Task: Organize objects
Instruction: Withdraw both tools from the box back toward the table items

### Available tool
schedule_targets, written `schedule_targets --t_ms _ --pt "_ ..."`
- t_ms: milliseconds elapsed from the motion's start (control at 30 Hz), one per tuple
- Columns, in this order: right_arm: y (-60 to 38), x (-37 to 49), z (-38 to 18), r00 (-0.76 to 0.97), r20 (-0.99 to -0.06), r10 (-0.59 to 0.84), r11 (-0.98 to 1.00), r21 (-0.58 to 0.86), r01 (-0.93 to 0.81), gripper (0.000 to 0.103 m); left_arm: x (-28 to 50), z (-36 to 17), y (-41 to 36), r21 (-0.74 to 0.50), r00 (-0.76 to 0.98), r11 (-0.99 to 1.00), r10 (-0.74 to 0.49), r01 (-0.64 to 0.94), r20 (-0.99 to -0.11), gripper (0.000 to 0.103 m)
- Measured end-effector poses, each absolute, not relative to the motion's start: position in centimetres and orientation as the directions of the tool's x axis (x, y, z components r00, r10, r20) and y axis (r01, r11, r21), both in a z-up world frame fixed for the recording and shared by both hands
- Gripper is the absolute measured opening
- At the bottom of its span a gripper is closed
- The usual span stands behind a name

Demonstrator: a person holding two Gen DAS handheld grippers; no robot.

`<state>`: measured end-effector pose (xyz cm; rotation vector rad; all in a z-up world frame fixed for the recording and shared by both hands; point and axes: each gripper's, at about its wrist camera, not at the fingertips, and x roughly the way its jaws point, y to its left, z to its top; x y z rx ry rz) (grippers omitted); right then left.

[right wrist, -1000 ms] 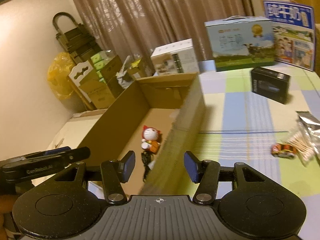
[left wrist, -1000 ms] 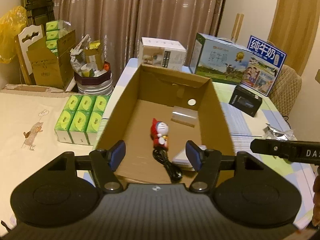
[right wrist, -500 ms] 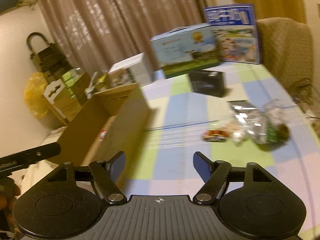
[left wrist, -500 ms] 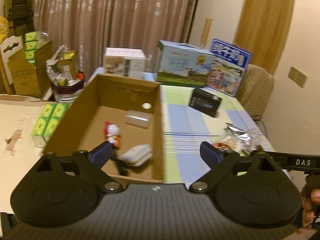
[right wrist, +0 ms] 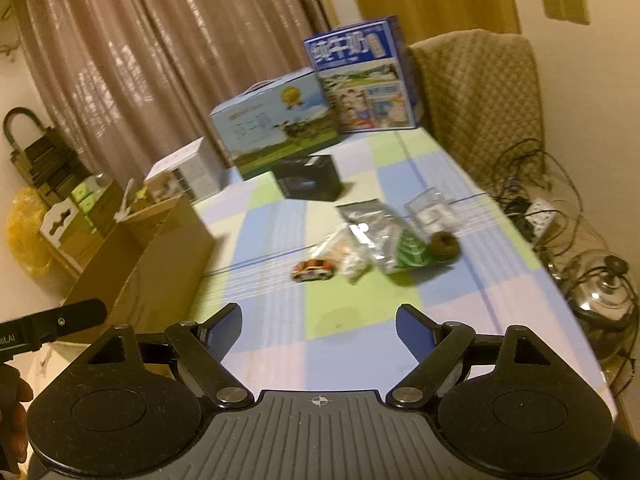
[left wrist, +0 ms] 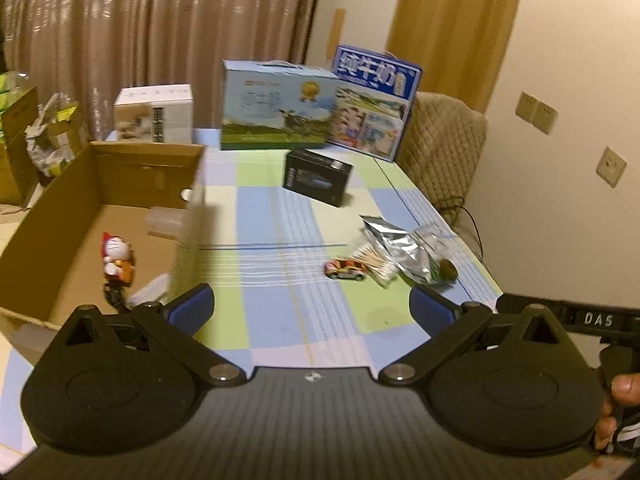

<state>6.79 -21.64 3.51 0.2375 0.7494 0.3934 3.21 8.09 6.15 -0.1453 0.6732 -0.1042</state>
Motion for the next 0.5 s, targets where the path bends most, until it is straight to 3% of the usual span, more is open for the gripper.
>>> schedule_targets --t_ms 500 --pt "-25.3 8.4 2.2 0.671 -0.626 0.396 0.912 0.353 -0.208 0.081 5.4 4.3 5.0 -0.159 0.735 0.984 -0.170 0.085 -0.656 0.102"
